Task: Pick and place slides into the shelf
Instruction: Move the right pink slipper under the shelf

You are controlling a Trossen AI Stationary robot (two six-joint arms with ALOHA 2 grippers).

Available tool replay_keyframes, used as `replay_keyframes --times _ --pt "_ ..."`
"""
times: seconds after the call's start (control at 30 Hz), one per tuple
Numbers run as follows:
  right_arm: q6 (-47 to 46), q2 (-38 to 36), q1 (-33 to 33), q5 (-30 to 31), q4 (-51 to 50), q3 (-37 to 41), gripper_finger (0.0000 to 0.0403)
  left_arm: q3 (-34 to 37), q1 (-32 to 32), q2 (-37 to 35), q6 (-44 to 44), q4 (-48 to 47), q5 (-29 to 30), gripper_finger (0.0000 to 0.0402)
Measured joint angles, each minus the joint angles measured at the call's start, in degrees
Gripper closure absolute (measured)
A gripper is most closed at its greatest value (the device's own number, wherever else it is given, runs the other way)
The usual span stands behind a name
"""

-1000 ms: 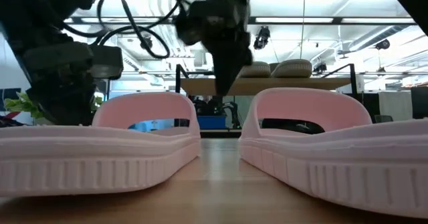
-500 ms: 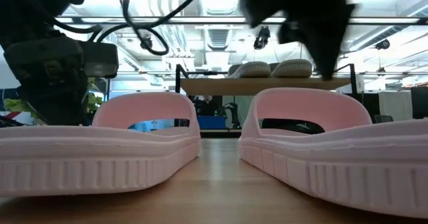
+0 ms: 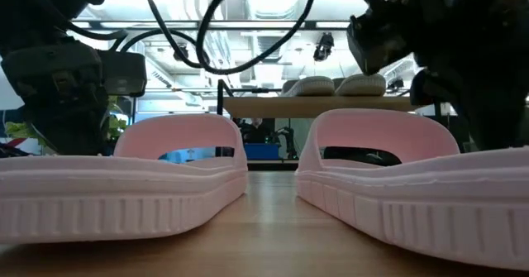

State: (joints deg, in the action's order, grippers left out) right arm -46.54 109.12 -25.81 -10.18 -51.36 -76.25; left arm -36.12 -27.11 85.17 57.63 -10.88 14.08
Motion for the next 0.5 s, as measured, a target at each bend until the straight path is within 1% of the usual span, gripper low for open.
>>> replay_keyframes --times 0.1,0.23,0.33,0.5 --pt "0.49 0.32 -0.15 -2.47 4.02 0.66 0.0390 0.00 -0.02 0.00 -0.01 0.31 -0.19 0.0395" --pt "2.27 1.44 -0.05 -3.28 9.34 -0.33 0.0390 0.00 -0.02 0.00 -0.04 1.68 -0.19 0.0395" --pt "3.51 2.52 0.80 -2.99 10.84 -1.55 0.0390 0.00 0.03 -0.02 -1.12 3.60 -0.16 0.0395" --pt "4.31 3.76 3.58 -0.57 13.31 -1.92 0.0390 -0.02 0.42 0.26 -1.62 4.50 0.44 0.0395"
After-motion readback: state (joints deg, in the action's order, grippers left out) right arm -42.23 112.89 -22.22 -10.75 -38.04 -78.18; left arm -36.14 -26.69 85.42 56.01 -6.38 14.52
